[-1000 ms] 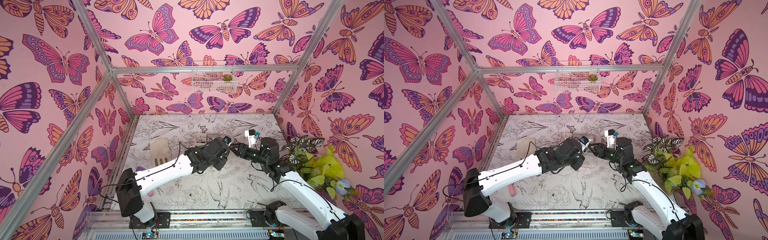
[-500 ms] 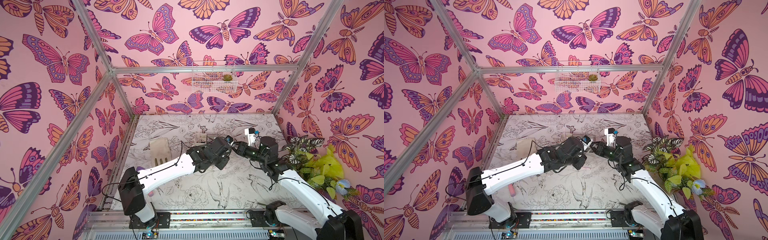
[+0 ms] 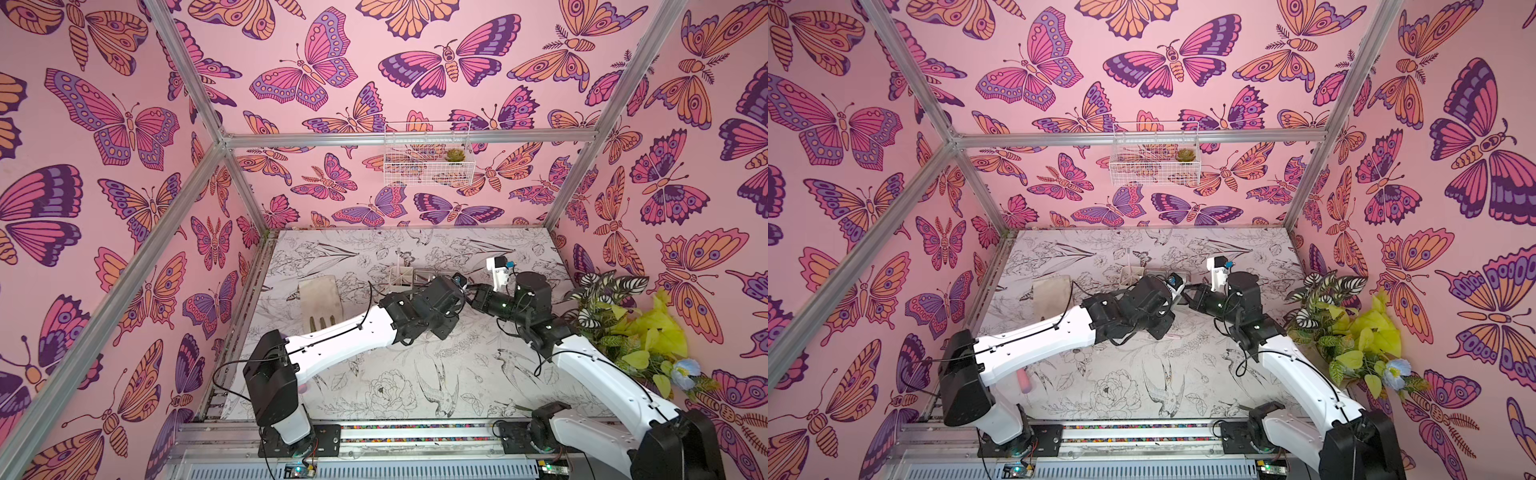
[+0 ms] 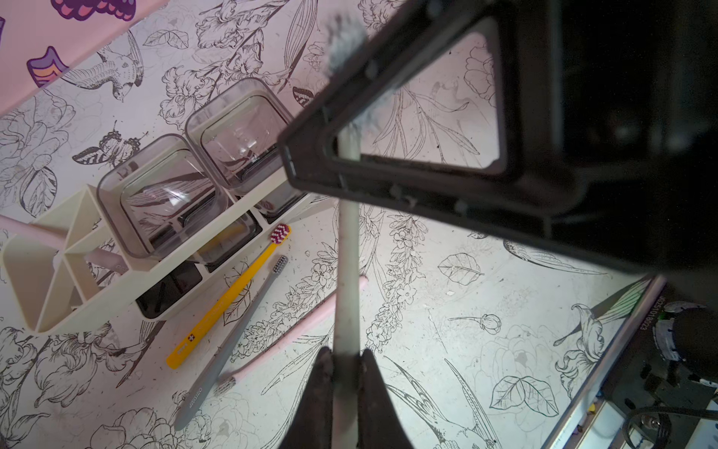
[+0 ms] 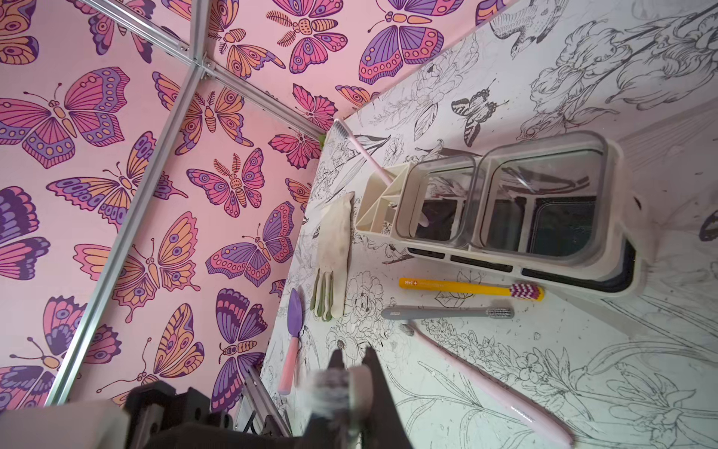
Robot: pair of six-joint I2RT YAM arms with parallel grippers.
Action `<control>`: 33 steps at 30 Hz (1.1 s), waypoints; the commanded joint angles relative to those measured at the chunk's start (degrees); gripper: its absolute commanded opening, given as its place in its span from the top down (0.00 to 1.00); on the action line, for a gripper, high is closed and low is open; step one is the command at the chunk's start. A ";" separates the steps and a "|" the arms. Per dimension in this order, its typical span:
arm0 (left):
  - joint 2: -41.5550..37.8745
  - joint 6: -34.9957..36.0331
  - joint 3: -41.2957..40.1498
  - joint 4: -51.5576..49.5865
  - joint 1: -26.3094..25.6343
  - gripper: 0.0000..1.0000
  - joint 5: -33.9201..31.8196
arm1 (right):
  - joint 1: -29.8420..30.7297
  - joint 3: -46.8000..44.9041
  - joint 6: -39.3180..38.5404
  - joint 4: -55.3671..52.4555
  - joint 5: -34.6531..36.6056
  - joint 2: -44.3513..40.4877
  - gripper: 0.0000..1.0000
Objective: Place the toothbrush into the toothbrush holder
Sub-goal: Pick up the toothbrush from the center of the board, then place the toothbrush in the toothbrush holder.
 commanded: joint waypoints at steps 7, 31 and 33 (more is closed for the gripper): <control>-10.02 -0.75 -8.05 1.13 1.54 0.55 -2.26 | 0.29 9.47 -9.26 -13.00 5.63 -0.31 1.00; -36.08 -7.19 -40.23 12.10 14.70 0.40 -22.99 | 11.41 40.05 -21.01 -15.01 19.48 26.15 1.00; -35.49 -7.01 -41.21 12.98 15.09 0.40 -23.20 | 11.78 42.83 -22.19 -15.16 20.12 30.04 1.00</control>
